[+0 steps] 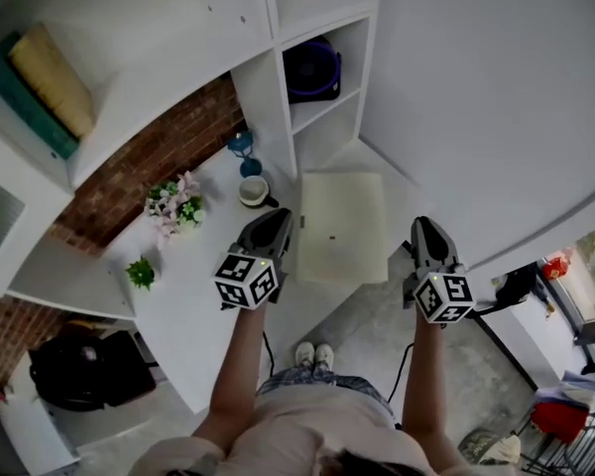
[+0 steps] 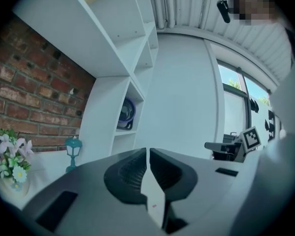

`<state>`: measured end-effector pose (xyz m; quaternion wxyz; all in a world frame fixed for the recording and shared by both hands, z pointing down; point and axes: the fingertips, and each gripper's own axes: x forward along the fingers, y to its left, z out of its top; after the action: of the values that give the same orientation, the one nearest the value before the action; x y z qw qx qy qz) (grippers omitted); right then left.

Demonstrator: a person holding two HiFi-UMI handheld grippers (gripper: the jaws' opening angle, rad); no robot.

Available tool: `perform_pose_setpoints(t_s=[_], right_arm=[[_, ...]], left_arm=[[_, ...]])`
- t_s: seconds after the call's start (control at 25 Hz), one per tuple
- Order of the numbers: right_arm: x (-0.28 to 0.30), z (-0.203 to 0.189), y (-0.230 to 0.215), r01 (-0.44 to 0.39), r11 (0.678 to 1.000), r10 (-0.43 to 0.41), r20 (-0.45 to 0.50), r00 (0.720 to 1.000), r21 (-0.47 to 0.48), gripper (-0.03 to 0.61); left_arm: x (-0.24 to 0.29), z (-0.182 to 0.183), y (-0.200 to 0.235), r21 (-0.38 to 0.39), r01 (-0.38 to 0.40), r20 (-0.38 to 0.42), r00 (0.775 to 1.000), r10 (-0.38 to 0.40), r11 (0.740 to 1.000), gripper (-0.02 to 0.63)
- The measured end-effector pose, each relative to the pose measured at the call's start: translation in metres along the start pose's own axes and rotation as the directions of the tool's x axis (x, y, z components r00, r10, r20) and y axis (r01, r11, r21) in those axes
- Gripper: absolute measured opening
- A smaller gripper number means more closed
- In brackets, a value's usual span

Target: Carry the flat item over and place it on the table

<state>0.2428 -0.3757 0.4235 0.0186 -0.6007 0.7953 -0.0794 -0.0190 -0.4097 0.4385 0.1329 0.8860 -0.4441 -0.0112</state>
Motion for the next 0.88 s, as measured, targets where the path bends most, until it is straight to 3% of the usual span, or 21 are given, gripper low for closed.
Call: perform_pose_setpoints(t_s=[0.24, 0.88], right_arm=[[-0.024, 0.009, 0.004, 0.015, 1.0, -0.016, 0.054, 0.998, 0.014, 0.02], [-0.049, 0.026, 0.007, 0.062, 0.997, -0.055, 0.113, 0.992, -0.051, 0.015]], left_arm=[[-0.018, 0.012, -0.015, 0.031, 0.003, 0.04, 0.999, -0.004, 1.0, 0.032], [-0.036, 0.014, -0.016, 0.0, 0.011, 0.051, 0.999, -0.011, 1.0, 0.028]])
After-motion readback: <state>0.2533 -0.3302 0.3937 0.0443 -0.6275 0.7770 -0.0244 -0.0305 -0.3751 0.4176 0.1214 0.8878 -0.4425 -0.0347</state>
